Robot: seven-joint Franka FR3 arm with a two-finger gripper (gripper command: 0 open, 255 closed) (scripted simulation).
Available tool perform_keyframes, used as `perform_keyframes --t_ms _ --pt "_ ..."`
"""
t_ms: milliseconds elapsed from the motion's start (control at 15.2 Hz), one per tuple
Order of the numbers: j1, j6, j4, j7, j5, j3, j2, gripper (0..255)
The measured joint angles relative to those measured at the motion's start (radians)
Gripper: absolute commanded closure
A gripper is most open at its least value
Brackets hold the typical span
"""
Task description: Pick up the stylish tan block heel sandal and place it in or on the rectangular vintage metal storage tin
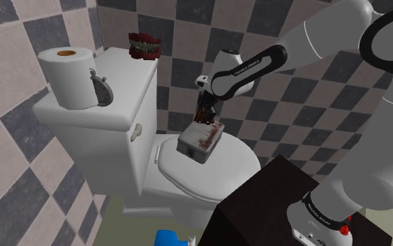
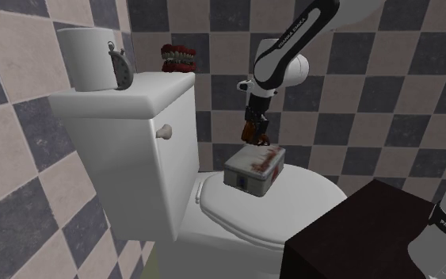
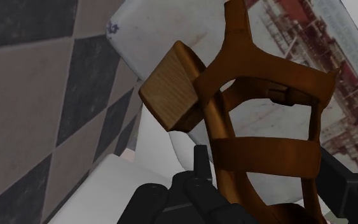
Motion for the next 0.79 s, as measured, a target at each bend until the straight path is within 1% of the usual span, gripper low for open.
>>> perform_keyframes --t_ms 396,792 --pt "0.0 0.072 -0.006 -0.008 0.004 0.004 0.054 255" --pt "0.0 0.079 -0.003 -0.007 0.004 0.006 0.063 255"
